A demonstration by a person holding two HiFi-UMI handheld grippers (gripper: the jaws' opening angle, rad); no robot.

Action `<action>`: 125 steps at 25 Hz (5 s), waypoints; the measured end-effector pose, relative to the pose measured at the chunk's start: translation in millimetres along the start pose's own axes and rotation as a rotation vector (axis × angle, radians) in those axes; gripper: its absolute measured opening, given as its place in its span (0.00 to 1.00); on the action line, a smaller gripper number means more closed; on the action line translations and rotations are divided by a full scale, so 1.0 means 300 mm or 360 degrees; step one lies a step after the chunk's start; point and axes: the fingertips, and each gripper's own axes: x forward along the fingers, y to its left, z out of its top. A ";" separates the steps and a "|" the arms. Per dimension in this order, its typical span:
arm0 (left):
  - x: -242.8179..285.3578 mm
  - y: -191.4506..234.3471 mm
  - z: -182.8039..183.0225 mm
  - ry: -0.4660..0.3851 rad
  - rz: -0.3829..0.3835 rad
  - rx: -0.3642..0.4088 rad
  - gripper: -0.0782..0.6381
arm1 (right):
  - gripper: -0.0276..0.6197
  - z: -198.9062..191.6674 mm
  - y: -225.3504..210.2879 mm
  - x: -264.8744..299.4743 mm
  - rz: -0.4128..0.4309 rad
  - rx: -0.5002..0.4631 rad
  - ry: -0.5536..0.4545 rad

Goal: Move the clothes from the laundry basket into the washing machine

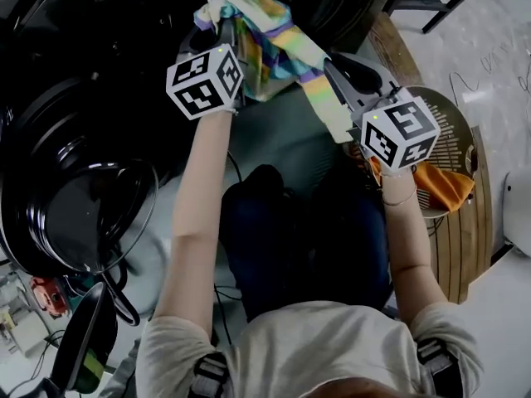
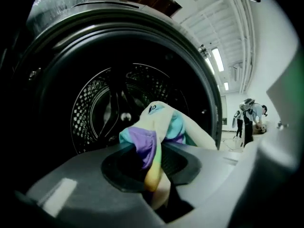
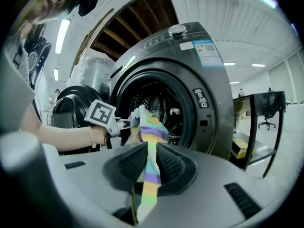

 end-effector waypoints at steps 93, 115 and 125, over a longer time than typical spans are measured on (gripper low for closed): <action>-0.189 -0.858 -0.086 0.0151 -0.0956 0.0126 0.34 | 0.41 0.196 -0.165 -0.664 -0.0270 -0.0158 0.0054; -0.322 -1.402 -0.308 0.0399 -0.1602 0.0352 0.34 | 0.30 -0.707 -0.399 -1.343 -0.1280 0.0372 0.0914; -0.358 -1.431 -0.310 0.0351 -0.1758 0.0384 0.50 | 0.09 -0.373 -0.388 -1.169 -0.1046 0.0245 0.0537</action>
